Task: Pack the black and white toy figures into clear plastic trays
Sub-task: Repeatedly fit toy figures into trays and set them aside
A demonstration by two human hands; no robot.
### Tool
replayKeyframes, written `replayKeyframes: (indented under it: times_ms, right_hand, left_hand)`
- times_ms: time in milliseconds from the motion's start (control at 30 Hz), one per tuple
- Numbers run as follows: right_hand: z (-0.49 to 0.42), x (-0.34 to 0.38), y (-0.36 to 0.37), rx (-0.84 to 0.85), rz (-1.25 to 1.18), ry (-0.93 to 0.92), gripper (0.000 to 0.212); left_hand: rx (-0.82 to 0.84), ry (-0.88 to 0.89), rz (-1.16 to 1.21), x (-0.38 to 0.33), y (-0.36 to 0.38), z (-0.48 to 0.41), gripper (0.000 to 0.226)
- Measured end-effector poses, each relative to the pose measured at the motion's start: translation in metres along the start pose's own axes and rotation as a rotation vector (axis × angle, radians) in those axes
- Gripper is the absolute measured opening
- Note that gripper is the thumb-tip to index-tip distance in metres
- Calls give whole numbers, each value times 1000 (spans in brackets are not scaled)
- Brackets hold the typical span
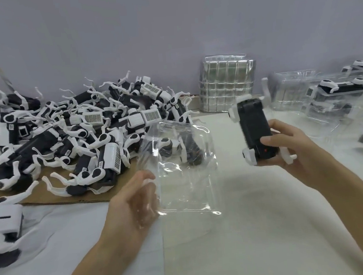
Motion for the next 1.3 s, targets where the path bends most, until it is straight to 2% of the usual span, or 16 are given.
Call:
replayKeyframes:
  times_ms: [100,167,233,333,433,567,833,1167,1300]
  right_hand:
    - [7,8,29,127,-72,-72,41]
    - [11,12,41,144,-50,-117,43]
    - [13,16,45,86,42,-191,43]
    - [19,24,43,-92,290,-314,44]
    - [24,26,46,-165,498,-374,44]
    - [26,23,52,-217,696,-387,44]
    - [27,19,61,-178,746,-409,43]
    - [18,-1,67,-120,932,-314,42]
    - [16,-1,56,-137,900,-265,38]
  left_hand:
    - [207,30,-85,4,20,3,12]
    - [266,18,-177,10,26,5,14]
    - [278,2,-272,15,26,6,18]
    - [292,-12,-368,18,26,7,17]
    - [328,-14,-452,21,29,9,16]
    - [317,-2,-486,21,28,7,20]
    - [333,8,-525,22,30,7,15]
    - [309,32,-563,22,26,5,23]
    - [315,11,-552,24,25,5,15]
Point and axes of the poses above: each hand's wrist, its own z-axis away from the middle knuckle, its own y-axis out of the palm, x = y × z, the point moved 8 cm from there along -z, towards the middle knuckle, and after that the axes turned 7 degrees about y, right-handed, at the moved point
